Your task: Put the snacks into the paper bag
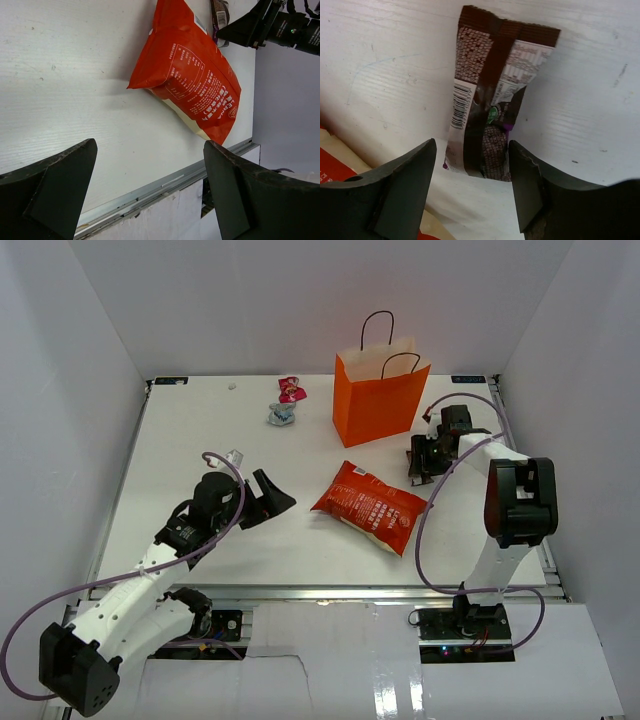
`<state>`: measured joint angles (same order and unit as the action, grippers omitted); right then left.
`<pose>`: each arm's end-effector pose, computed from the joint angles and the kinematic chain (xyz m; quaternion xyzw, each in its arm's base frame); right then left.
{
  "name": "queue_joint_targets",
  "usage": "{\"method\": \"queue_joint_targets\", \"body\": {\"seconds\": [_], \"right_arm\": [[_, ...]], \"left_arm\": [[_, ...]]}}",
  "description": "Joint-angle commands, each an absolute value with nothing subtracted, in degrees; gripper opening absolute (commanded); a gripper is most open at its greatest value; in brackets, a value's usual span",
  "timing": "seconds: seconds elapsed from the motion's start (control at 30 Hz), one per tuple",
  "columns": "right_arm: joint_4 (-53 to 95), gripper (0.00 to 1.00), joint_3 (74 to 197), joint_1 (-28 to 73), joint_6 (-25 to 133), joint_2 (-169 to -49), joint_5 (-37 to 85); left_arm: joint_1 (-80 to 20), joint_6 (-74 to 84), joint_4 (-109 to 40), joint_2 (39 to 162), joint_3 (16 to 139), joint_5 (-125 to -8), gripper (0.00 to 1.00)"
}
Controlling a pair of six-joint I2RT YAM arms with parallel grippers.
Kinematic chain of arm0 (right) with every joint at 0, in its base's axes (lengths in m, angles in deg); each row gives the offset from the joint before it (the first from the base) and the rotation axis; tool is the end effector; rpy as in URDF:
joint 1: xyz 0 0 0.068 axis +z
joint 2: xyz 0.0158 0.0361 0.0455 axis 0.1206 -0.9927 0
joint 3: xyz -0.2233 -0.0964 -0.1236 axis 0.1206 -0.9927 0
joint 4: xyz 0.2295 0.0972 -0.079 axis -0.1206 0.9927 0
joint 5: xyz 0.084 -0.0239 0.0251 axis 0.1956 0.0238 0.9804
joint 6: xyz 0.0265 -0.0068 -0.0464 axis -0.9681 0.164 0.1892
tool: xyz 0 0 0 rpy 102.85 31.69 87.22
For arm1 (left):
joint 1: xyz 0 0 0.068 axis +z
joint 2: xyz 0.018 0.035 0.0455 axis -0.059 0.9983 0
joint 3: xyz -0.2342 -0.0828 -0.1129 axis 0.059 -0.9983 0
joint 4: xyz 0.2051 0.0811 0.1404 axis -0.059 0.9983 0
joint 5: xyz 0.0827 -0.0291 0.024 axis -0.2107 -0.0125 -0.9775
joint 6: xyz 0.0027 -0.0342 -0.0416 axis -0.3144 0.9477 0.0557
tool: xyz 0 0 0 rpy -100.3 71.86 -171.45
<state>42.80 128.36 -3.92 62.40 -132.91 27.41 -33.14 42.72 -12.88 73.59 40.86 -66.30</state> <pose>0.3765 0.0268 0.1777 -0.0641 0.9566 0.0972 0.2671 0.1615 -0.0983 0.2575 -0.1095 0.8662 -0.3556 0.3334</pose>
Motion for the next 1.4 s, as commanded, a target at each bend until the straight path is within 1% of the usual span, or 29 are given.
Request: {"method": "queue_joint_targets", "body": {"seconds": [0.0,0.07,0.2,0.27,0.3,0.4,0.47,0.5,0.6,0.67,0.7,0.83,0.93,0.97,1.07,1.1,1.2,1.23,1.27,1.33,1.37], "right_arm": [[40.5,0.65,129.6,-2.6,61.5,-133.9,24.0],[40.4,0.62,129.3,-2.4,61.6,-134.4,22.5],[38.7,0.50,127.5,-2.4,62.6,-133.7,19.9],[38.1,0.45,126.8,-2.4,62.9,-133.0,18.7],[37.9,0.38,126.6,-2.4,63.2,-132.6,18.5],[37.0,0.35,125.5,-2.8,63.3,-130.1,19.3],[35.9,0.33,124.5,-3.5,63.3,-126.3,21.2],[35.2,0.30,124.3,-3.8,63.3,-124.5,21.6],[33.5,0.25,124.6,-4.6,66.7,-115.1,24.6],[32.5,0.22,126.1,-4.6,69.1,-111.7,26.2],[32.2,0.22,126.7,-4.7,70.4,-108.6,28.4],[29.8,0.20,130.5,-4.7,77.4,-103.2,36.9],[28.6,0.19,136.0,-4.5,80.7,-103.6,43.4],[28.8,0.19,140.6,-4.1,82.7,-105.7,44.1],[30.8,0.19,149.1,-3.1,86.8,-110.4,44.7],[32.8,0.20,155.6,-2.9,89.2,-114.1,45.5],[36.0,0.21,165.5,-2.0,94.6,-121.8,46.4],[38.9,0.22,172.0,-1.1,96.5,-123.7,46.5],[40.2,0.23,175.1,-0.8,98.1,-127.1,46.6],[43.5,0.25,181.8,0.4,103.7,-129.9,48.2],[44.1,0.25,183.0,0.8,105.6,-131.8,48.2]], "left_arm": [[-33.3,43.1,-13.1,73.5,41.0,-66.4,0.98],[-33.3,42.9,-13.1,73.7,41.2,-66.3,0.98],[-33.3,42.9,-13.1,73.7,41.0,-66.3,0.98],[-33.3,42.9,-13.1,73.4,40.7,-66.4,0.98],[-33.3,42.9,-13.1,73.1,40.6,-66.4,0.98],[-33.3,42.9,-13.3,73.0,40.2,-66.4,0.98],[-33.3,42.9,-13.3,72.8,40.0,-66.6,0.98],[-33.3,42.9,-13.3,72.6,39.8,-66.7,0.98],[-33.3,43.3,-14.1,70.9,38.7,-67.2,0.98],[-33.3,43.4,-14.6,70.2,38.2,-67.5,0.98],[-33.3,43.4,-14.9,70.1,37.8,-67.5,0.98],[-33.3,42.9,-15.8,70.9,37.7,-67.3,0.98],[-33.3,42.1,-16.4,72.0,38.3,-66.9,0.98],[-33.3,41.9,-16.7,72.9,38.5,-66.4,0.98],[-33.4,41.0,-16.9,74.1,39.4,-66.0,0.98],[-33.3,40.8,-16.9,74.5,39.5,-65.7,0.98],[-33.3,40.6,-16.7,74.1,39.7,-65.7,0.98],[-33.3,40.6,-16.6,73.8,39.5,-66.0,0.98],[-33.3,40.7,-16.6,73.6,39.3,-66.1,0.98],[-33.3,40.9,-16.4,72.4,39.0,-66.5,0.98],[-33.3,41.1,-16.3,72.1,38.7,-66.6,0.98]]}}
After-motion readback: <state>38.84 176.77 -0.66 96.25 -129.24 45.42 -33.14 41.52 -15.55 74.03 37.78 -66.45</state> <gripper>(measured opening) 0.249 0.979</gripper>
